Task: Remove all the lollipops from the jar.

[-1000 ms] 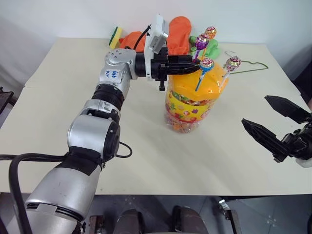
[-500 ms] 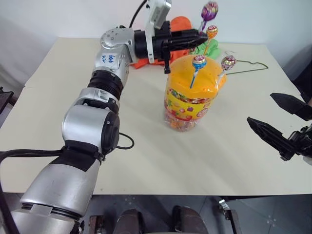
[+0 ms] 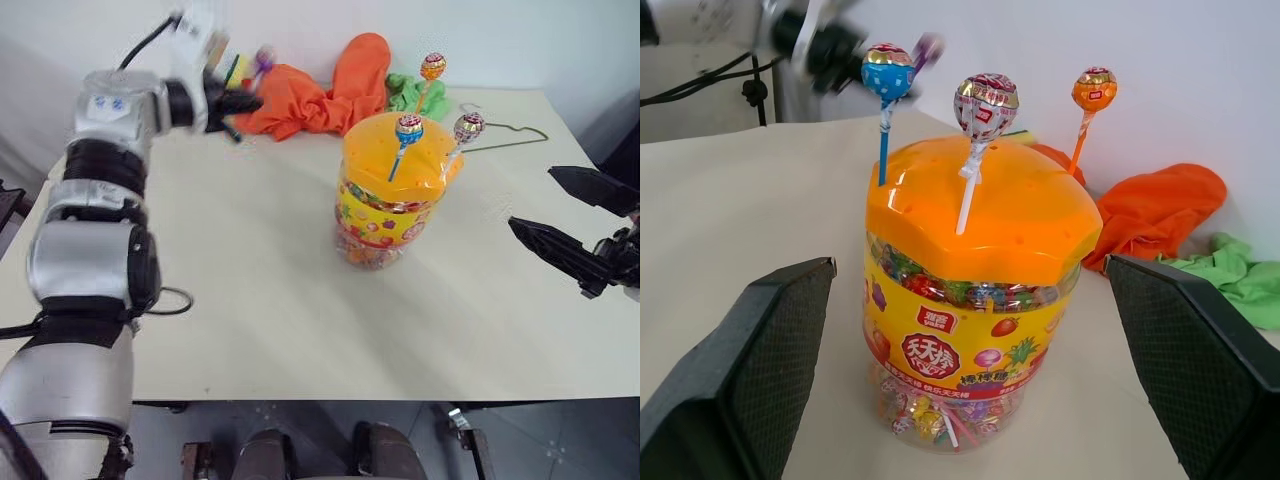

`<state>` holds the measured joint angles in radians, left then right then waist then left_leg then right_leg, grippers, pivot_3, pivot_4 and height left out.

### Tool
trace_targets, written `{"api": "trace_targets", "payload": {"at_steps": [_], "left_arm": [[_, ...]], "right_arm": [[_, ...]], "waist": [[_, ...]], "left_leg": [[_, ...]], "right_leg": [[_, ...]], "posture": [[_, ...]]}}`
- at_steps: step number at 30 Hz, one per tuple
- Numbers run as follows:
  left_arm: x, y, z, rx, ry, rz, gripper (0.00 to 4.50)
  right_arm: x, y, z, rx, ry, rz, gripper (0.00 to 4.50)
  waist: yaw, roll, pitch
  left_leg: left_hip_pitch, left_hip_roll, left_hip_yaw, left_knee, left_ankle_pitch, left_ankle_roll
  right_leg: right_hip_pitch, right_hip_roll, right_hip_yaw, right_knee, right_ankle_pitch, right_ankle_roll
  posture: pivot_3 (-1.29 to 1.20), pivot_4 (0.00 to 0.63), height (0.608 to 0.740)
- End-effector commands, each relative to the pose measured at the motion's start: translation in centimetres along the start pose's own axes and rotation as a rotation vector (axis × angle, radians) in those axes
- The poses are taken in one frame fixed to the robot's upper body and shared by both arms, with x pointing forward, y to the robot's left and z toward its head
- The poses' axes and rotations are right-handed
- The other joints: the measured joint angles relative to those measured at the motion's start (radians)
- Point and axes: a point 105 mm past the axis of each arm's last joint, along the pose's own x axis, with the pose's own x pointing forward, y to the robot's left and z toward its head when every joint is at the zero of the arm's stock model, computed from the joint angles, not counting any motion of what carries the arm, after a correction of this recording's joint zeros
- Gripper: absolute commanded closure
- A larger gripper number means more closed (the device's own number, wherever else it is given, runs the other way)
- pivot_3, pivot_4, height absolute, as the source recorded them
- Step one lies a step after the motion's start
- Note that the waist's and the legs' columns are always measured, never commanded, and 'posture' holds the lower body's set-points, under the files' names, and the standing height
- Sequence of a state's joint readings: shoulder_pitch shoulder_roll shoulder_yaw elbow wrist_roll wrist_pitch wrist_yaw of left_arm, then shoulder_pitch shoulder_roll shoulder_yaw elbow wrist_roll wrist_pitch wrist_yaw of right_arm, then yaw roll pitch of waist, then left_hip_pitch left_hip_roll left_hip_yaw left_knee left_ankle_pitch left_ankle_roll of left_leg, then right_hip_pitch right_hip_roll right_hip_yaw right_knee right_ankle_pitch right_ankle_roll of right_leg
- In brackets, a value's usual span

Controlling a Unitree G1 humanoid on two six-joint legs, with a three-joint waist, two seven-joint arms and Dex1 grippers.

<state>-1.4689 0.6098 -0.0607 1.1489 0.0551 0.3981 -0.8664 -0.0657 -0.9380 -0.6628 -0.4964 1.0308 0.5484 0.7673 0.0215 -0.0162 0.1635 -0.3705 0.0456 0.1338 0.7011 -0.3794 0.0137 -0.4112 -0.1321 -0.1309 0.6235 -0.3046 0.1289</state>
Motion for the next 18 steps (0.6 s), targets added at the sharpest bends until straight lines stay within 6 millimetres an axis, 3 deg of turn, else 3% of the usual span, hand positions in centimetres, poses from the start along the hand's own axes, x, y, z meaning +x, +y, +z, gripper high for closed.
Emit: {"api": "trace_targets", "payload": {"at_steps": [1,4,9,15,18], "left_arm": [[-1.2,1.9,-3.1,-0.010,0.175,0.137,4.48],[-3.1,3.1,-8.6,-0.158,0.383,0.230,4.48],[-6.2,4.2,-13.8,-0.262,0.589,0.348,4.48],[-7.8,4.6,-15.5,-0.338,0.656,0.411,4.48],[-7.4,4.1,-14.5,-0.357,0.623,0.367,3.76]], "right_arm": [[0.5,-0.2,0.2,-0.019,-0.002,0.037,0.00],[1.6,-0.3,0.0,-0.002,-0.026,0.071,0.00],[2.5,-0.4,-0.4,0.010,-0.039,0.102,0.00],[2.9,-0.6,-0.6,0.008,-0.044,0.113,0.00],[2.8,-0.5,-0.5,0.004,-0.047,0.116,0.00]], "waist": [[0.002,-0.001,0.001],[0.002,-0.006,0.004],[-0.002,-0.005,0.004],[-0.004,-0.005,0.004],[-0.003,-0.005,0.004]], "left_leg": [[0.000,0.000,0.000,0.000,0.000,0.000],[-0.002,0.000,-0.001,0.002,0.000,0.000],[-0.001,0.000,-0.001,0.002,0.000,0.000],[-0.001,0.000,-0.001,0.002,0.000,0.000],[-0.001,0.000,0.000,0.002,0.000,0.000]], "right_leg": [[0.000,0.000,0.000,0.000,0.000,0.000],[0.000,0.000,-0.001,0.001,0.000,0.000],[-0.001,0.000,-0.002,0.001,0.000,0.000],[0.000,0.000,-0.001,0.002,0.000,0.000],[0.000,0.000,-0.001,0.003,0.000,0.000]], "posture": [[0.00,0.150,0.740],[0.00,0.150,0.740],[0.00,0.150,0.740],[0.00,0.150,0.740],[0.00,0.150,0.740]]}}
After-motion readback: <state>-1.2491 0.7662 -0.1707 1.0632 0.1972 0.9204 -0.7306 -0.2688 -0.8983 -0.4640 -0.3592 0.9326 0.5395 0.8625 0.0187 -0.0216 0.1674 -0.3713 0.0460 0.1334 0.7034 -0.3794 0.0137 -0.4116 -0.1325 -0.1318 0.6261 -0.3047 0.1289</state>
